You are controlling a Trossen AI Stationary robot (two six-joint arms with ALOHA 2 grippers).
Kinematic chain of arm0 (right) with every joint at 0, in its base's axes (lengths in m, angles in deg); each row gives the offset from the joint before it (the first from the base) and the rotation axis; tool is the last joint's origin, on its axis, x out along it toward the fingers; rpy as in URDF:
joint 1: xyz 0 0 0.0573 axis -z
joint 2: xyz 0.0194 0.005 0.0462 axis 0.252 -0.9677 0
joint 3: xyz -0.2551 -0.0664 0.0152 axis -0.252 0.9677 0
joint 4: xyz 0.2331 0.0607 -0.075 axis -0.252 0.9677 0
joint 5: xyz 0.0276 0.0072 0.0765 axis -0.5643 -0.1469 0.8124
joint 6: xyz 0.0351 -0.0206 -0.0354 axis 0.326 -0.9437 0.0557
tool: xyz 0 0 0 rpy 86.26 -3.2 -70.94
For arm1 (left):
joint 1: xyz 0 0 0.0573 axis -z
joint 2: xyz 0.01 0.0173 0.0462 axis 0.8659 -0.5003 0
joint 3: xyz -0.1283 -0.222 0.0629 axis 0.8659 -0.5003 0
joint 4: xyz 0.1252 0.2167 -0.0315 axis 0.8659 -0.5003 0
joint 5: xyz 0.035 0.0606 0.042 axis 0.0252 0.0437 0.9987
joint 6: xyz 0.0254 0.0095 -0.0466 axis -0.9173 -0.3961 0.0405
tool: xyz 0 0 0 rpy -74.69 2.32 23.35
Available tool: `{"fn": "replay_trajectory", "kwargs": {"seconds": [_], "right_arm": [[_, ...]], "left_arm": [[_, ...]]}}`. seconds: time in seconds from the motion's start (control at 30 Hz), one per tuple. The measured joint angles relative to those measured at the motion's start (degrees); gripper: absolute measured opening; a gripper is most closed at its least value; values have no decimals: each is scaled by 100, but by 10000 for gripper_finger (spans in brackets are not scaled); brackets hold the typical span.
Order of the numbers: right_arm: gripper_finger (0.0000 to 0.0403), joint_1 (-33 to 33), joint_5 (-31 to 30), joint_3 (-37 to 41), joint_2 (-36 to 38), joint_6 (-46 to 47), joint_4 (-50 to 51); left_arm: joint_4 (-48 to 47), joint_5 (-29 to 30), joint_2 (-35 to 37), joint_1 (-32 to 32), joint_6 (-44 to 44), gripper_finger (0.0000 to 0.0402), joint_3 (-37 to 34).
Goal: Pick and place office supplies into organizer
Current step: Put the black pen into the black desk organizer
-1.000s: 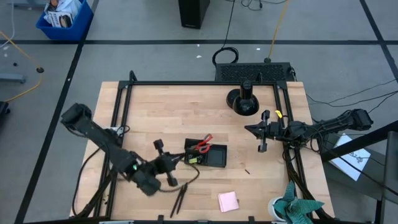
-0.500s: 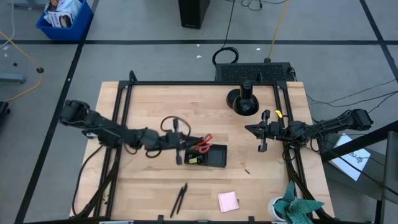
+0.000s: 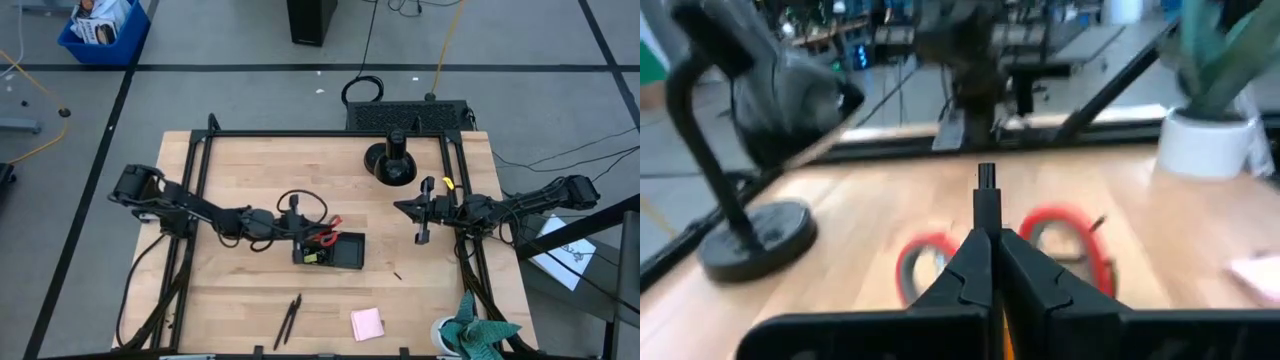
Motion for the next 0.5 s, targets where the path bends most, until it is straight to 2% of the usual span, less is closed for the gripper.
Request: {"fn": "replay_trajectory", "kwargs": {"seconds": [0.23,0.5], "right_arm": [[0,0,-4,0,0,0,12],[0,0,-7,-1,0,0,19]], "left_arm": [[168,38,-16,-89,40,5,-271],[1103,69,-29,-64,214,5,-819]]}}
